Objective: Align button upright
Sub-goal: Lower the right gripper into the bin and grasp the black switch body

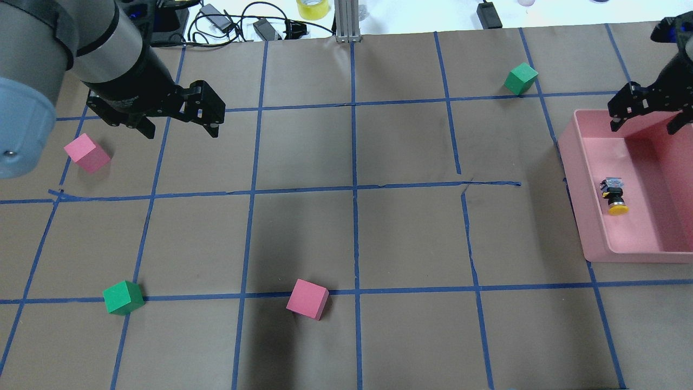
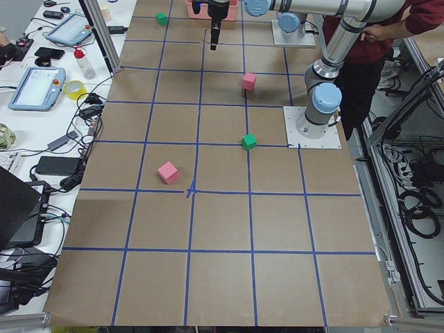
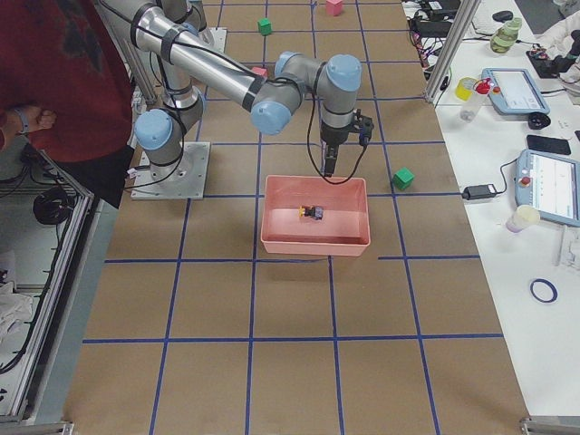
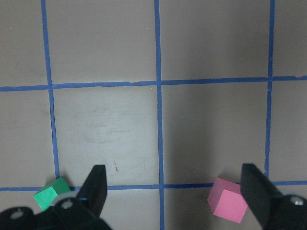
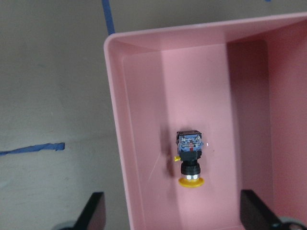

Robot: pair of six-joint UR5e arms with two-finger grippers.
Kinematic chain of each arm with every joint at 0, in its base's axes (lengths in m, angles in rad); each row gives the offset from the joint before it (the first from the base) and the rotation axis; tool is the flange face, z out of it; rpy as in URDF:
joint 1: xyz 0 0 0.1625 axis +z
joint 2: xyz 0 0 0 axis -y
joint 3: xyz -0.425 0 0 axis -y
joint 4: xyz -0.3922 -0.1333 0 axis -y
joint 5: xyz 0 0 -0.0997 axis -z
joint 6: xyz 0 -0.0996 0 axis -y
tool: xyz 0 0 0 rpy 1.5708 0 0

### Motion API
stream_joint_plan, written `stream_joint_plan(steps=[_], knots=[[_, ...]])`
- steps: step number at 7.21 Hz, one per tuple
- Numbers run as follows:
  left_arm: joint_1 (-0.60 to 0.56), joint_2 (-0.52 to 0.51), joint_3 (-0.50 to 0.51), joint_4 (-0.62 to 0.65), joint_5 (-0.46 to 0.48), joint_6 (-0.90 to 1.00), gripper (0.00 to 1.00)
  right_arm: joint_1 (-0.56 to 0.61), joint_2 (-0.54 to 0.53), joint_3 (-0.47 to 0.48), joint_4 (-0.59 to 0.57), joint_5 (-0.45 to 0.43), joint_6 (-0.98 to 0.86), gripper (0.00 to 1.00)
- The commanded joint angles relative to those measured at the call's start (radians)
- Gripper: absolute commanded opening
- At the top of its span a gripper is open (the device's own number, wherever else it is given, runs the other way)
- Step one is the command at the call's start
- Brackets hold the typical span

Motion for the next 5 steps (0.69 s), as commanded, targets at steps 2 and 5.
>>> stream_joint_plan(steps=[2, 5], knots=[[0.000, 0.000, 0.000, 0.000, 0.000, -0.001, 1.00, -0.052, 0.033, 0.134, -0.169, 0.003, -0.027, 1.00], [0.000, 0.000, 0.000, 0.000, 0.000, -0.001, 1.00, -0.075, 0.090, 0.148, -0.209, 0.000, -0.027, 1.00]])
